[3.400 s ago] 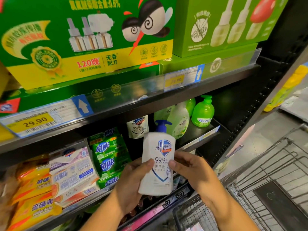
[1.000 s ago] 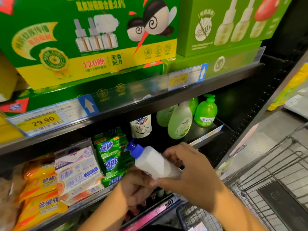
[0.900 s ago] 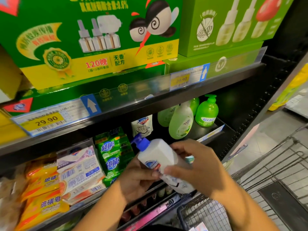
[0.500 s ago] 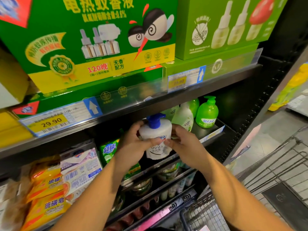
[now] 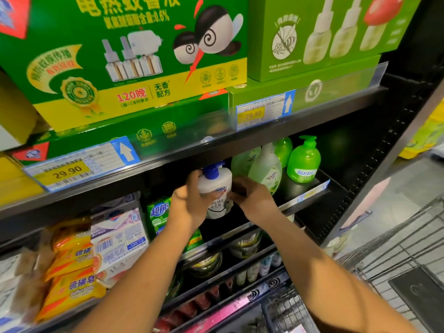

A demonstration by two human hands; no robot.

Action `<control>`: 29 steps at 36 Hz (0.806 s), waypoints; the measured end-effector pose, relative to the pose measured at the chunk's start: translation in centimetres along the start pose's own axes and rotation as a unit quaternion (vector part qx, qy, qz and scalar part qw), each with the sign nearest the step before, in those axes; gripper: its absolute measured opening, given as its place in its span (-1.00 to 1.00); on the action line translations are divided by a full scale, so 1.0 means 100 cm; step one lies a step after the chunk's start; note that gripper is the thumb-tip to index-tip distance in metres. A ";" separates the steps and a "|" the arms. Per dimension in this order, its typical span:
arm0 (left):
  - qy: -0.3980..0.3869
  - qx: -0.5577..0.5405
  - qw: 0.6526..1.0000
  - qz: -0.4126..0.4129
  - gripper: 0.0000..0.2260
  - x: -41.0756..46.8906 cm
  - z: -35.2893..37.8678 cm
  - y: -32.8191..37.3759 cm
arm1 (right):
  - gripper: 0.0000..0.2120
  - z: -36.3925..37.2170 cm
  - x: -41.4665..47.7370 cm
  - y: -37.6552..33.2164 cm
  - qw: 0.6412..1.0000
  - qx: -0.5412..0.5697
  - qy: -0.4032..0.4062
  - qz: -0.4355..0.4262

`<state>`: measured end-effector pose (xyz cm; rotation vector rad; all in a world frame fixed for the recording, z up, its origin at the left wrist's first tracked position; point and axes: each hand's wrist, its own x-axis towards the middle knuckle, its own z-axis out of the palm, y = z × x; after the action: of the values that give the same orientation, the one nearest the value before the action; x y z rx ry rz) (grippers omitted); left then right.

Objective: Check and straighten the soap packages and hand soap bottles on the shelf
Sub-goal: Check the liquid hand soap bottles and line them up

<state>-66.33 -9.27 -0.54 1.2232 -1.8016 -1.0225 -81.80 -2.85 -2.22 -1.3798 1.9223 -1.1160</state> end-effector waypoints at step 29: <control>-0.058 0.079 0.992 -0.080 -0.48 0.000 0.132 0.017 | -0.38 -0.090 0.041 0.094 0.996 -0.081 0.017 0.026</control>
<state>-78.57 -6.02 -4.65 1.4490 -1.9293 -1.0764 -95.12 -2.48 -5.27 -1.3948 2.1000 -0.9825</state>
